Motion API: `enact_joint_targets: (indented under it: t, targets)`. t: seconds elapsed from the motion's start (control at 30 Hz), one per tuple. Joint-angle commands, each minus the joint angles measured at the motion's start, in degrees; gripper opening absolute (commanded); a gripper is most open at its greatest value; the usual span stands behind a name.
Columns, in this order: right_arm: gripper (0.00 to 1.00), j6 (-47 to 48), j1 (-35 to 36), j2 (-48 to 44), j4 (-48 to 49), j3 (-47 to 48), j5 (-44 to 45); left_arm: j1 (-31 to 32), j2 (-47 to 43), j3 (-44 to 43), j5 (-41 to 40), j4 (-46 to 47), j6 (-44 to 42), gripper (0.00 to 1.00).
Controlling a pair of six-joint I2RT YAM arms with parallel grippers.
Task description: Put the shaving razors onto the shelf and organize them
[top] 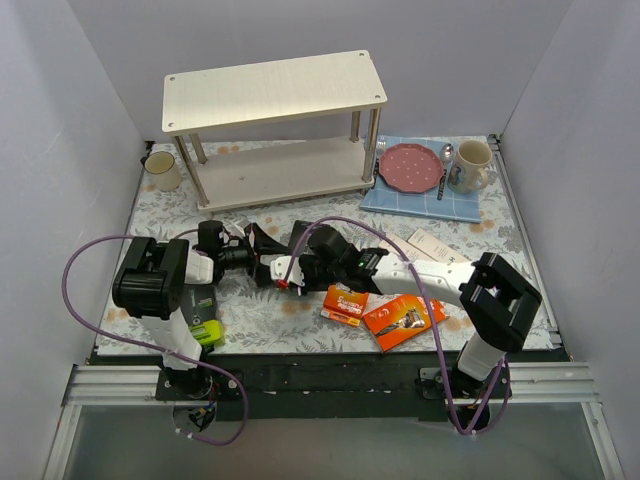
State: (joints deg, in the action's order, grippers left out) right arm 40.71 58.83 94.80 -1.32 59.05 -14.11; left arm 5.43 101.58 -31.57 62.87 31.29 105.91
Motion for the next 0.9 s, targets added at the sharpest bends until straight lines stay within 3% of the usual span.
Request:
enact_joint_targets:
  t: [0.0, 0.17, 0.33, 0.4, 0.47, 0.53, 0.57, 0.63, 0.87]
  targets:
    - [0.01, -0.54, -0.47, -1.11, 1.41, 3.35, -3.12, 1.07, -0.43, -1.74, 2.78, -4.22, -3.25, 0.86]
    - [0.01, -0.55, -0.56, -0.06, -0.07, 5.55, -4.35, 3.09, 1.87, -2.97, 3.57, -2.91, -3.08, 0.79]
    - [0.01, -0.54, -0.29, -0.06, 0.36, 5.82, -5.75, 3.62, 0.9, -2.35, 3.93, 2.46, -0.44, 0.52]
    - [0.01, -0.1, -0.29, 0.03, -1.13, 5.99, -6.19, 3.53, -0.58, -2.18, 3.66, 2.2, -1.23, 0.48]
    - [0.11, -0.28, -0.29, -0.32, -2.1, 6.61, -5.58, 3.27, -1.82, -1.65, 3.49, 2.9, -1.32, 0.43]
    - [0.36, -2.64, -0.82, -1.8, -3.68, 7.83, -2.7, 2.75, -4.36, -0.95, 4.36, 4.39, -1.84, 0.36]
    - [0.4, -3.52, -2.04, -2.6, -4.38, 8.36, -2.16, 2.66, -5.5, -0.77, 4.54, 4.22, -2.45, 0.35]
    - [0.45, -7.38, -3.89, -4.79, -7.18, 9.94, -1.63, 2.22, -10.24, -0.16, 4.54, 3.87, -4.21, 0.34]
    - [0.48, -17.33, -15.3, -7.18, -10.98, 17.41, -0.74, -1.73, -22.12, 1.69, 5.59, -0.43, -8.79, 0.32]
